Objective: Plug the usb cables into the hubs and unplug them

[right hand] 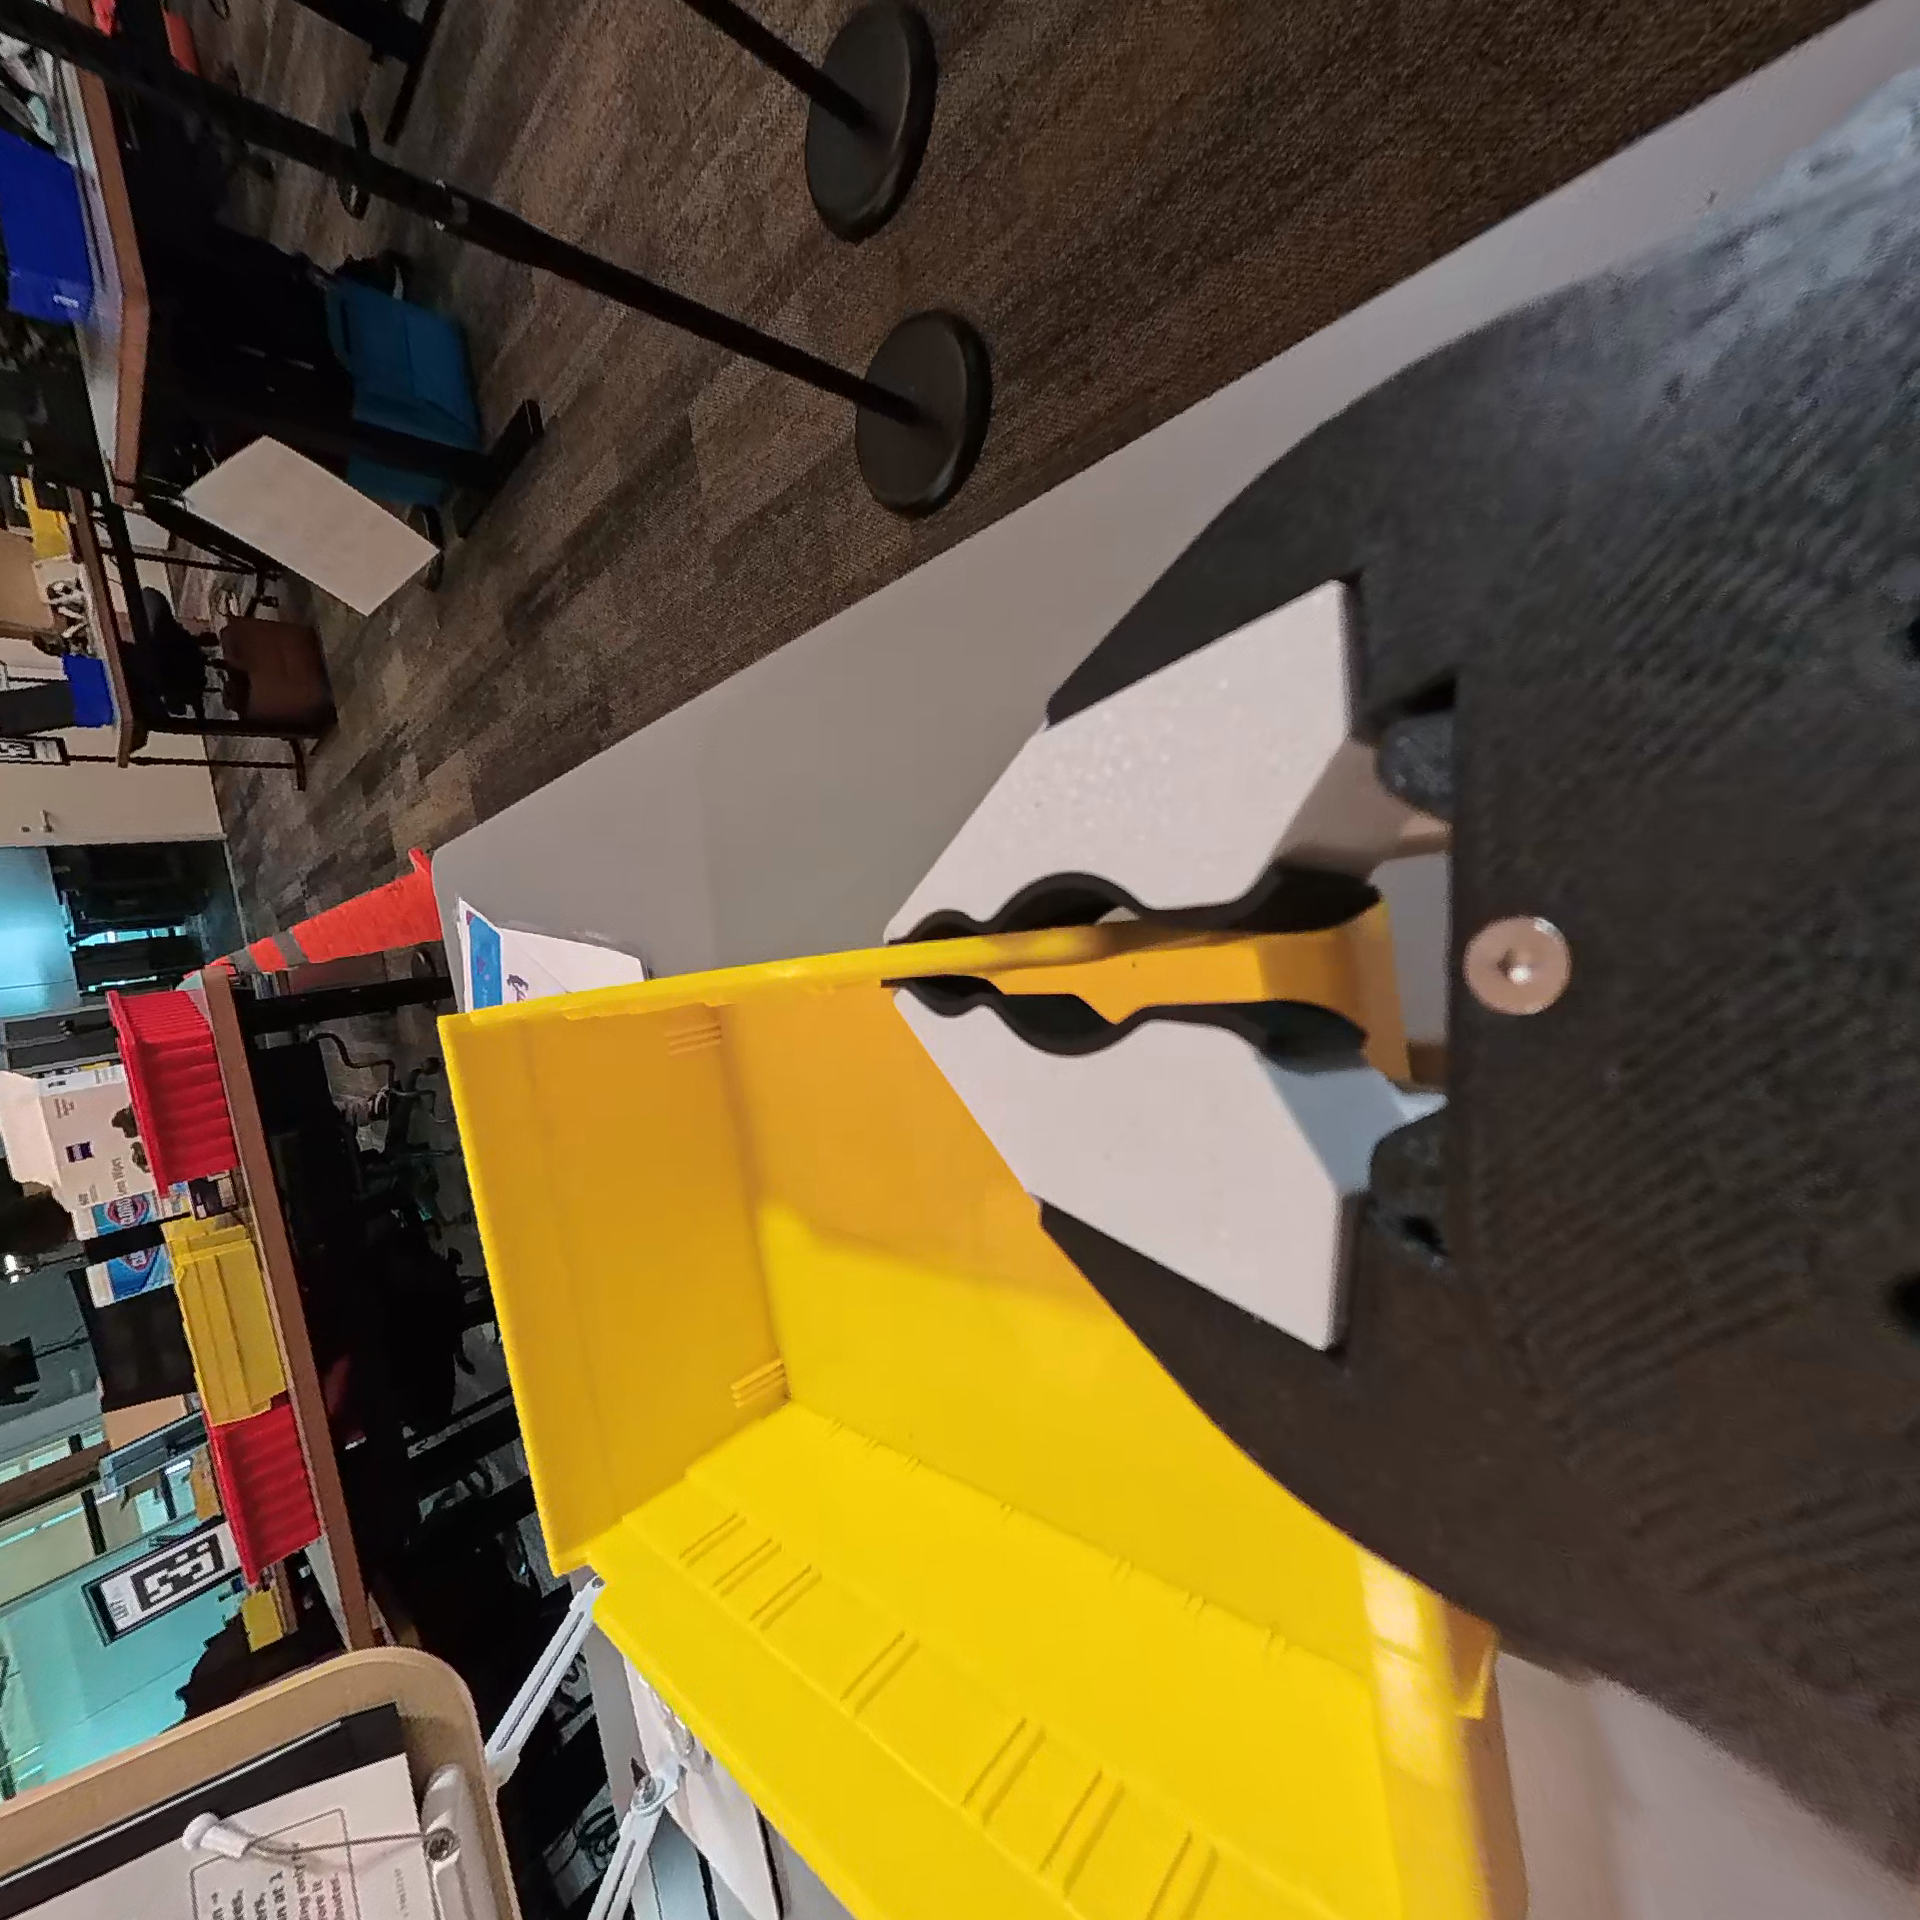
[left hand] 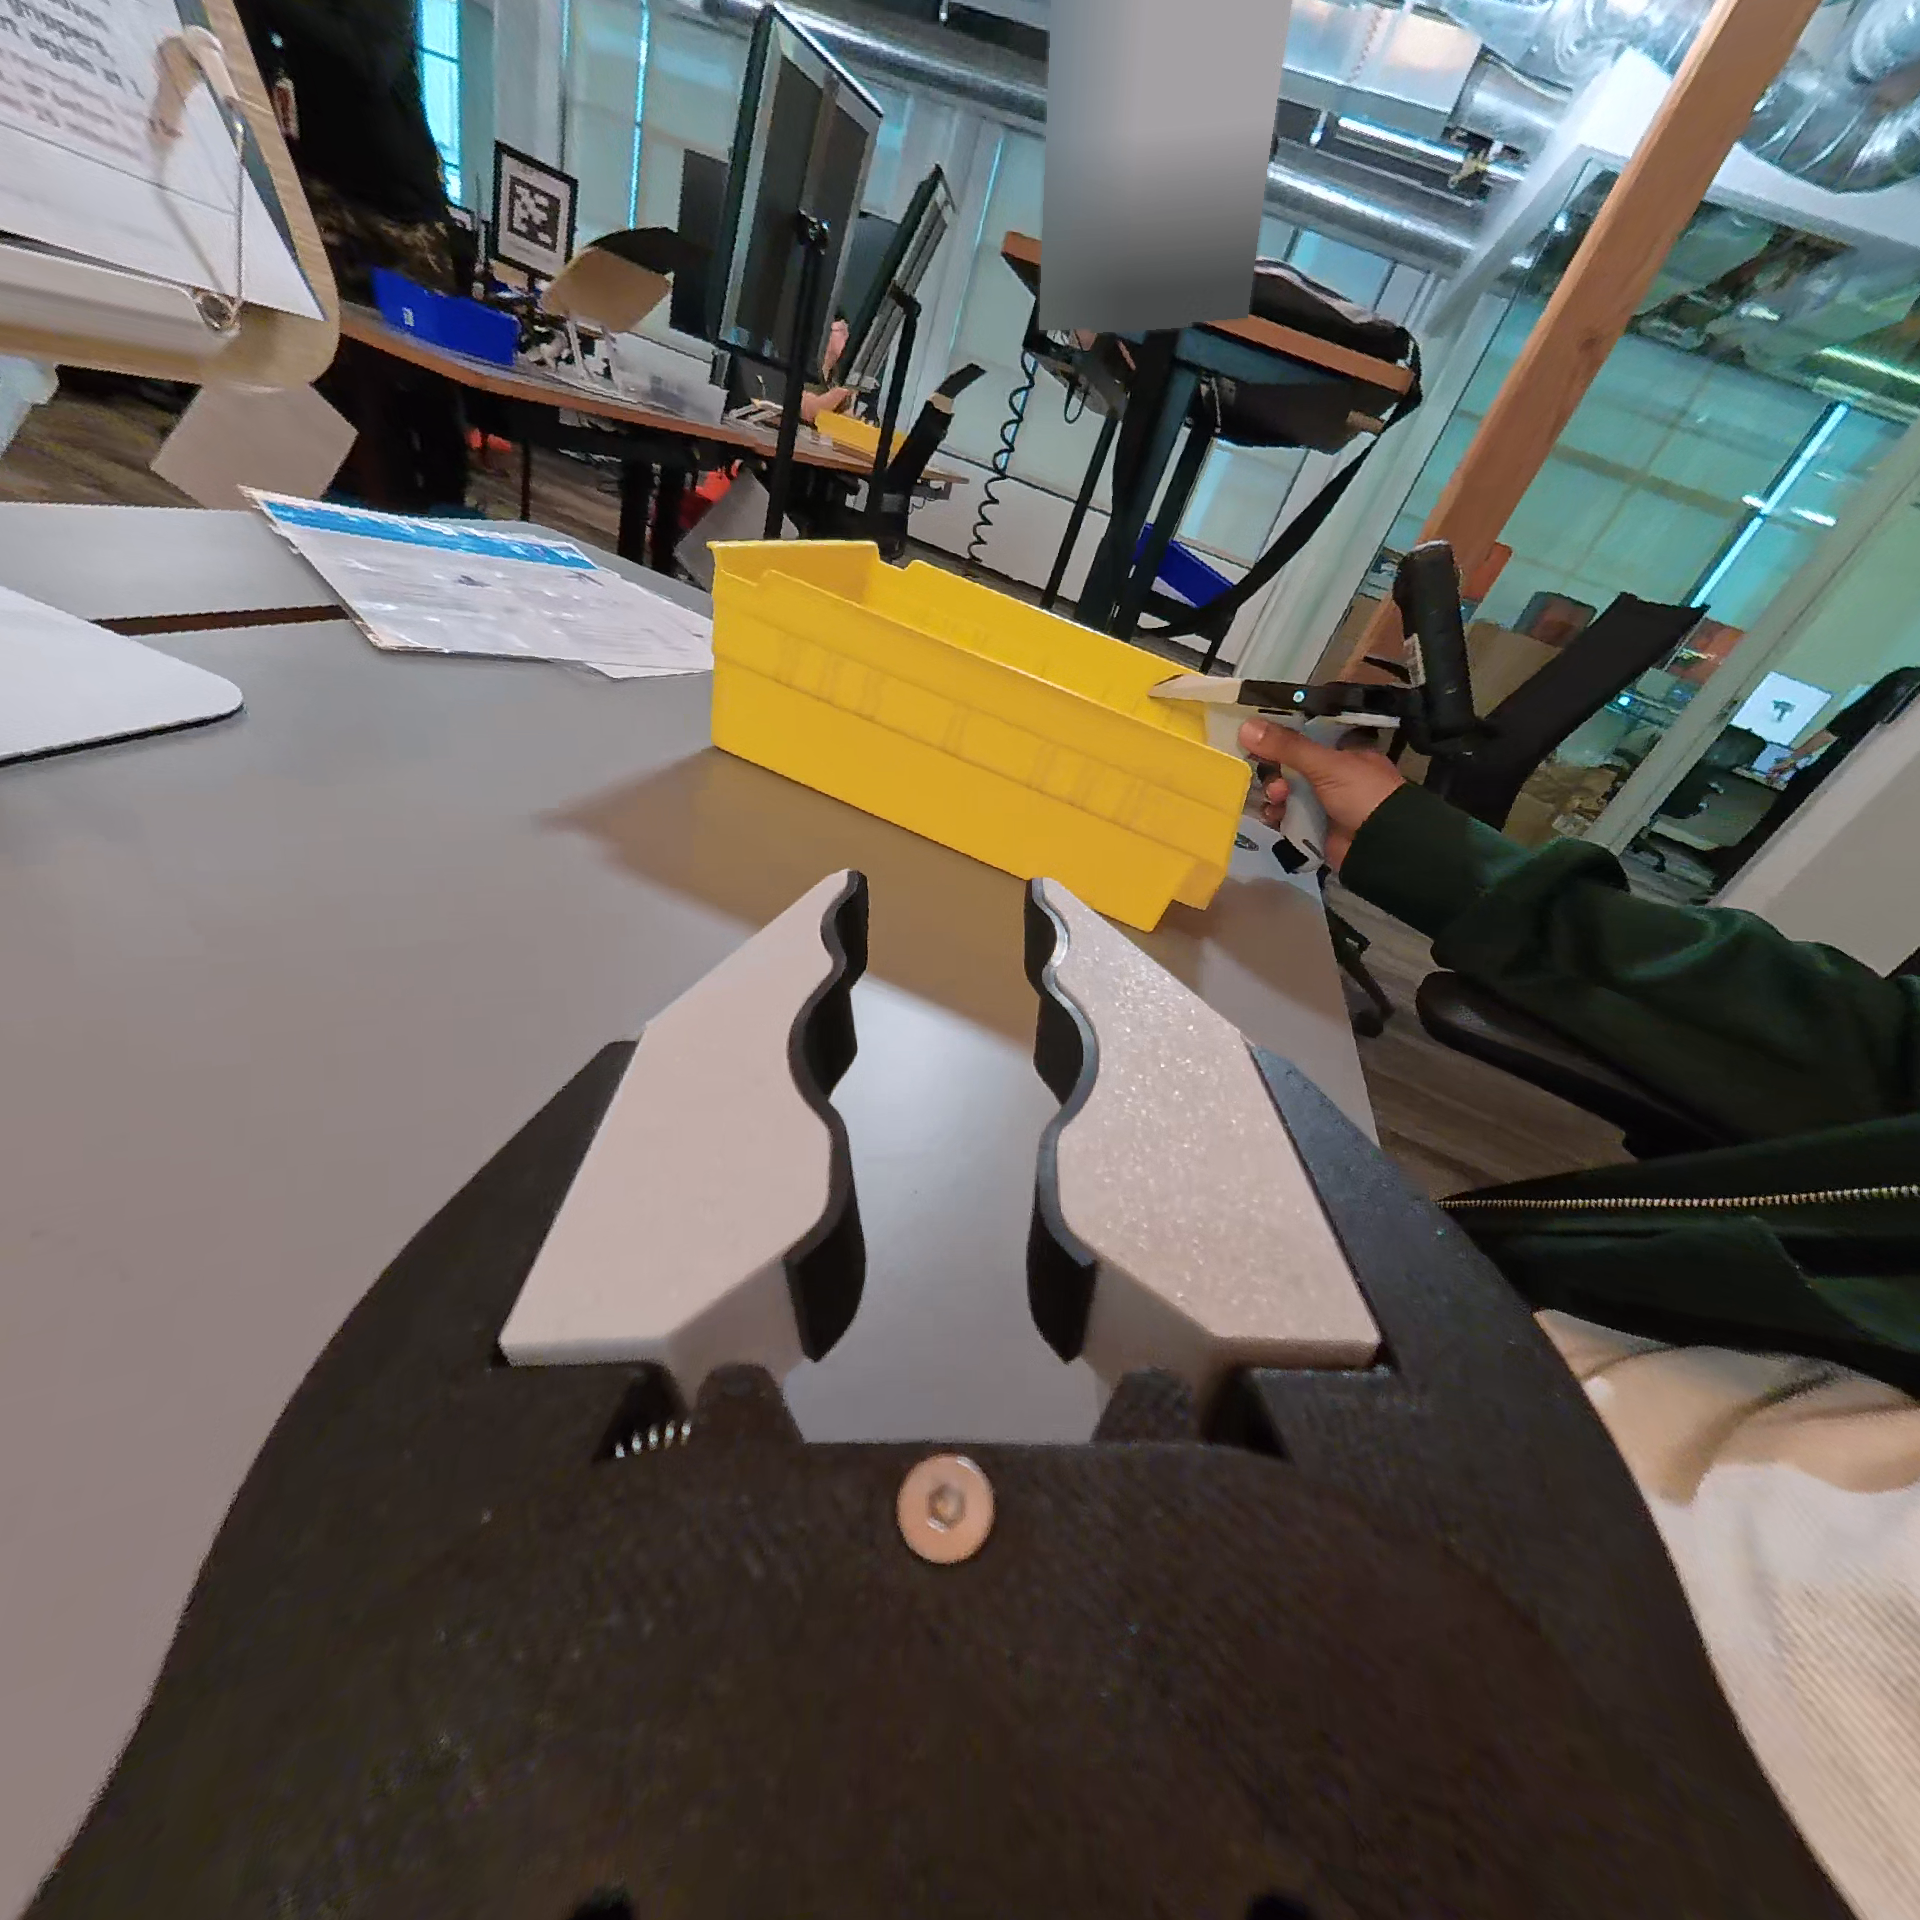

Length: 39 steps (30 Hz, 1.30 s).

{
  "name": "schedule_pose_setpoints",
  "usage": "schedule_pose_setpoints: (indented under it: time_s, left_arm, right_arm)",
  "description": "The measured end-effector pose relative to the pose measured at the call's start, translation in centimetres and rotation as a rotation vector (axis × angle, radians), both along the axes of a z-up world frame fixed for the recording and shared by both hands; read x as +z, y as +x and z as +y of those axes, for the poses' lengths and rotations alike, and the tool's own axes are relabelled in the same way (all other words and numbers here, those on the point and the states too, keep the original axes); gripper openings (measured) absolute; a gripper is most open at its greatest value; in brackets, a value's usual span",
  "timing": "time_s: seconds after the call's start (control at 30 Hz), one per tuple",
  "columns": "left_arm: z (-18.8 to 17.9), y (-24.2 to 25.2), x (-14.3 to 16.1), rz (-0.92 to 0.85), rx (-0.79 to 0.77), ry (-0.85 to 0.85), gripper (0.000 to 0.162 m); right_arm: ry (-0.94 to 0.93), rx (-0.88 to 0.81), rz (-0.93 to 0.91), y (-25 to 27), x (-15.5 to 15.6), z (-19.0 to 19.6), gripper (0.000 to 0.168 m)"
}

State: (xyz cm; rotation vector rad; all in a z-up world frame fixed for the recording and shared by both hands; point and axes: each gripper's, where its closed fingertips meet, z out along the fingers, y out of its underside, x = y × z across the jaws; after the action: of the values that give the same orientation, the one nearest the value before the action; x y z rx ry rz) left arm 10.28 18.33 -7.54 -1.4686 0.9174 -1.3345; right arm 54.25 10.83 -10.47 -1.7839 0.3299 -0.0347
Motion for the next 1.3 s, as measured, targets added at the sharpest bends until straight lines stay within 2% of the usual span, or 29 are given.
schedule_pose_setpoints:
  time_s: [0.07,0.1,0.17,0.27,0.33,0.5,0.6,0.67,0.73,0.77,0.83,0.9,1.03,1.2,1.3]
  left_arm:
    - [0.1,0.0,0.0,-0.003,-0.003,-0.011,0.029]
    - [0.1,0.0,0.0,-0.004,0.0,-0.01,0.029]
    - [0.3,-0.2,0.2,-0.004,0.015,0.001,0.029]
    - [1.3,-1.3,1.6,-0.015,0.085,0.042,0.032]
    - [2.2,-3.3,4.6,-0.055,0.157,0.101,0.033]
    - [4.8,-13.0,14.4,-0.15,0.425,0.274,0.033]
    - [7.4,-21.3,16.9,-0.147,0.667,0.245,0.035]
    - [10.0,-27.6,15.5,-0.08,0.871,0.146,0.036]
    - [11.9,-33.3,12.6,-0.004,1.036,0.013,0.045]
    - [12.5,-35.2,11.3,0.015,1.066,-0.051,0.054]
    - [13.3,-37.8,8.3,0.068,1.088,-0.197,0.057]
    - [14.1,-40.3,5.6,0.125,1.174,-0.309,0.063]
    - [16.5,-43.2,2.9,0.268,1.298,-0.372,0.044]
    - [21.3,-44.5,1.2,0.525,1.311,-0.441,0.045]
    - [22.9,-46.3,-2.1,0.775,1.333,-0.562,0.047]
  right_arm:
    - [-0.001,-0.007,0.008,0.0,0.0,0.0,0.002]
    - [0.002,-0.012,0.01,0.0,0.2,-0.1,0.008]
    - [0.038,-0.031,0.006,-0.2,1.6,-0.5,0.03]
    - [0.166,-0.049,-0.09,-2.0,5.7,-1.7,0.041]
    - [0.246,-0.02,-0.183,-4.7,8.6,-2.1,0.04]
    - [0.38,0.242,-0.311,-17.2,13.6,-0.6,0.035]
    - [0.441,0.535,-0.256,-27.8,13.8,0.0,0.028]
    - [0.397,0.707,-0.24,-33.8,11.6,0.3,0.028]
    - [0.319,0.832,-0.239,-38.0,8.7,0.5,0.028]
    - [0.283,0.882,-0.233,-39.5,7.4,0.5,0.027]
    - [0.23,0.973,-0.201,-41.8,5.4,0.4,0.027]
    - [0.19,1.042,-0.152,-43.1,3.9,0.3,0.026]
    - [0.096,1.117,-0.037,-44.1,1.6,0.8,0.026]
    - [0.08,1.17,0.083,-44.5,1.8,1.6,0.026]
    - [0.087,1.188,0.084,-44.7,2.1,1.8,0.027]
